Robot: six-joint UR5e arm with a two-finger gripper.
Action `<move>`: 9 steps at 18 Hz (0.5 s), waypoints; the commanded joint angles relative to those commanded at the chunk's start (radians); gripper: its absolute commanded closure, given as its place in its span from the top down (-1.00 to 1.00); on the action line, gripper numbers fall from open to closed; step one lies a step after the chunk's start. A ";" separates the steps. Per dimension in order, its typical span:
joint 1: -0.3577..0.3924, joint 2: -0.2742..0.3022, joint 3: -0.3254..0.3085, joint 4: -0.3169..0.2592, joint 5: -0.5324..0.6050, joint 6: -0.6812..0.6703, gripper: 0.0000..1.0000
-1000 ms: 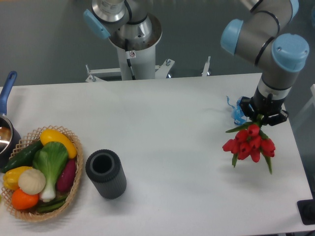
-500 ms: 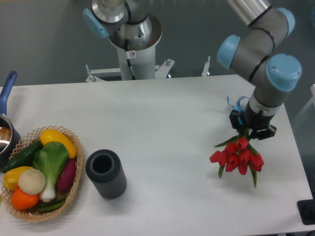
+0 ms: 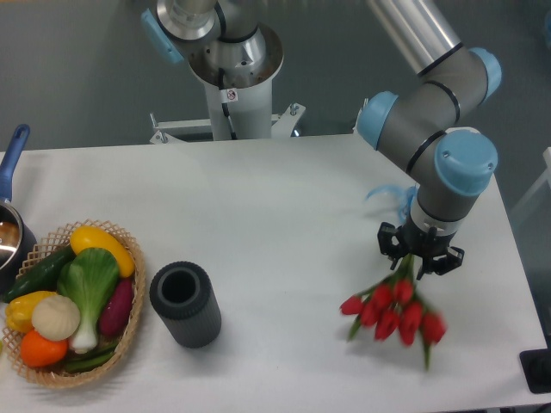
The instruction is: Place the flowers on the table
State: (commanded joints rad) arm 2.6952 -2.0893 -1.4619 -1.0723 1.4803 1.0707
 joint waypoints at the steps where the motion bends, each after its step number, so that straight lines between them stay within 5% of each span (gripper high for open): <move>1: 0.002 0.005 0.000 0.002 0.000 0.000 1.00; 9: 0.061 0.064 0.026 0.031 0.008 0.012 1.00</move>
State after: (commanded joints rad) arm 2.7564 -2.0249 -1.4358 -1.0417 1.4879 1.0830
